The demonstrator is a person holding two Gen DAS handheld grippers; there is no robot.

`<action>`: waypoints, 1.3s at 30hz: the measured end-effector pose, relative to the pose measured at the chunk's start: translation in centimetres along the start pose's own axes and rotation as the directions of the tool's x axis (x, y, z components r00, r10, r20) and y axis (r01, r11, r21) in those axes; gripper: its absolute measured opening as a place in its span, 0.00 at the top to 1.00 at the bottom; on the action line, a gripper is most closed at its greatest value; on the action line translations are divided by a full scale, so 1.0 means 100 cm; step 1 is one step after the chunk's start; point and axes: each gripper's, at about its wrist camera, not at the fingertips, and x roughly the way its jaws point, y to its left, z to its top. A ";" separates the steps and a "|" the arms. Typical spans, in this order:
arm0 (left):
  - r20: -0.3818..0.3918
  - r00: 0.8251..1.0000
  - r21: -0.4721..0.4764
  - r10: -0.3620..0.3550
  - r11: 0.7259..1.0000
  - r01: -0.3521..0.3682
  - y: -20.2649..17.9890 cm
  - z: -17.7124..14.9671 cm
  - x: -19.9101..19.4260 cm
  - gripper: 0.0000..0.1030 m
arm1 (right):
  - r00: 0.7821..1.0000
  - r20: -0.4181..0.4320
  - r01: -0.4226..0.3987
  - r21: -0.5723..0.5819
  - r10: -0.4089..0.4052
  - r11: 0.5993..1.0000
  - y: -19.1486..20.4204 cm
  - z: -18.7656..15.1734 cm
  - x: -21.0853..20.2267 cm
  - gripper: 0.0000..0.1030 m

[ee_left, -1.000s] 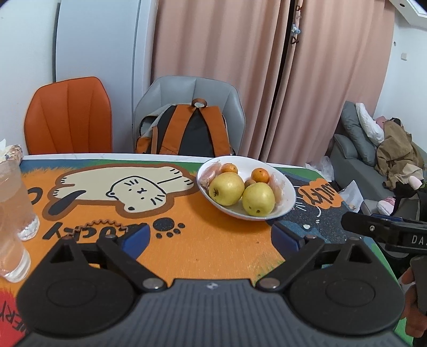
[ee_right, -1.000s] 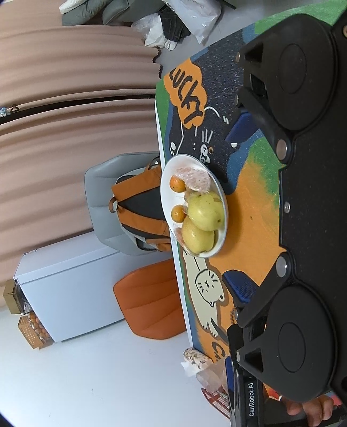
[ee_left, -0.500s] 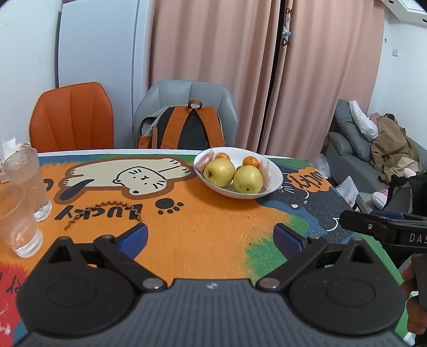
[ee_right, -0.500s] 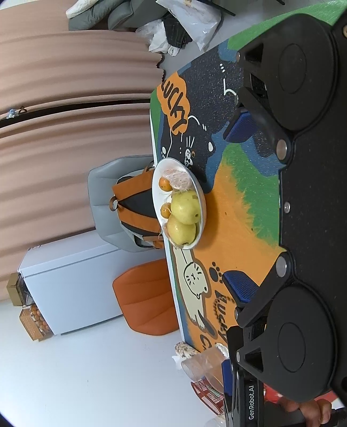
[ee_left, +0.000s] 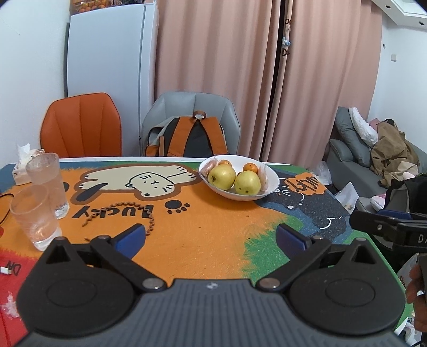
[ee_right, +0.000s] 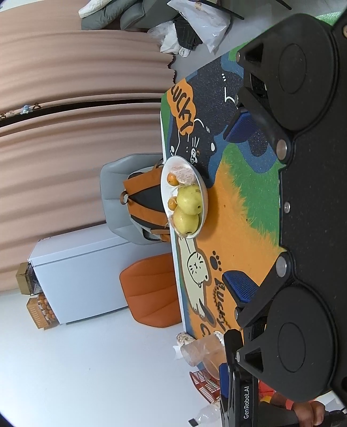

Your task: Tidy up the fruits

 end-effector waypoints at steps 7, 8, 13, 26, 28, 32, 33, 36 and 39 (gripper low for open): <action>0.014 1.000 -0.006 0.011 1.000 -0.011 0.006 -0.001 -0.012 0.00 | 1.000 0.016 -0.007 -0.010 0.007 1.000 0.005 0.000 -0.010 0.00; 0.016 1.000 -0.007 0.013 1.000 -0.013 0.007 -0.001 -0.014 0.00 | 1.000 0.017 -0.008 -0.011 0.008 1.000 0.006 0.001 -0.010 0.00; 0.025 0.999 -0.008 0.024 1.000 -0.024 0.011 -0.001 -0.019 0.00 | 1.000 0.020 -0.021 -0.020 0.022 1.000 0.011 0.002 -0.011 0.00; 0.023 0.999 -0.015 0.039 0.999 -0.038 0.018 -0.003 -0.023 0.00 | 0.999 0.002 -0.032 -0.032 0.032 0.999 0.016 -0.001 -0.007 0.00; 0.022 0.999 -0.016 0.039 0.999 -0.038 0.019 -0.004 -0.023 0.00 | 0.999 0.000 -0.034 -0.029 0.034 0.999 0.016 -0.002 -0.006 0.00; 0.017 0.999 -0.016 0.039 0.999 -0.039 0.019 -0.004 -0.022 0.00 | 0.999 -0.003 -0.042 -0.014 0.042 0.999 0.015 -0.002 -0.006 0.00; 0.017 0.999 -0.015 0.038 0.999 -0.038 0.019 -0.005 -0.022 0.00 | 0.999 -0.004 -0.042 -0.014 0.042 0.999 0.015 -0.002 -0.006 0.00; 0.017 0.999 -0.013 0.038 0.999 -0.038 0.019 -0.005 -0.022 0.00 | 0.999 -0.006 -0.040 -0.017 0.040 0.999 0.015 -0.002 -0.005 0.00; 0.017 0.999 -0.014 0.038 0.999 -0.038 0.019 -0.006 -0.022 0.00 | 0.999 -0.009 -0.040 -0.022 0.040 0.999 0.015 -0.002 -0.005 0.00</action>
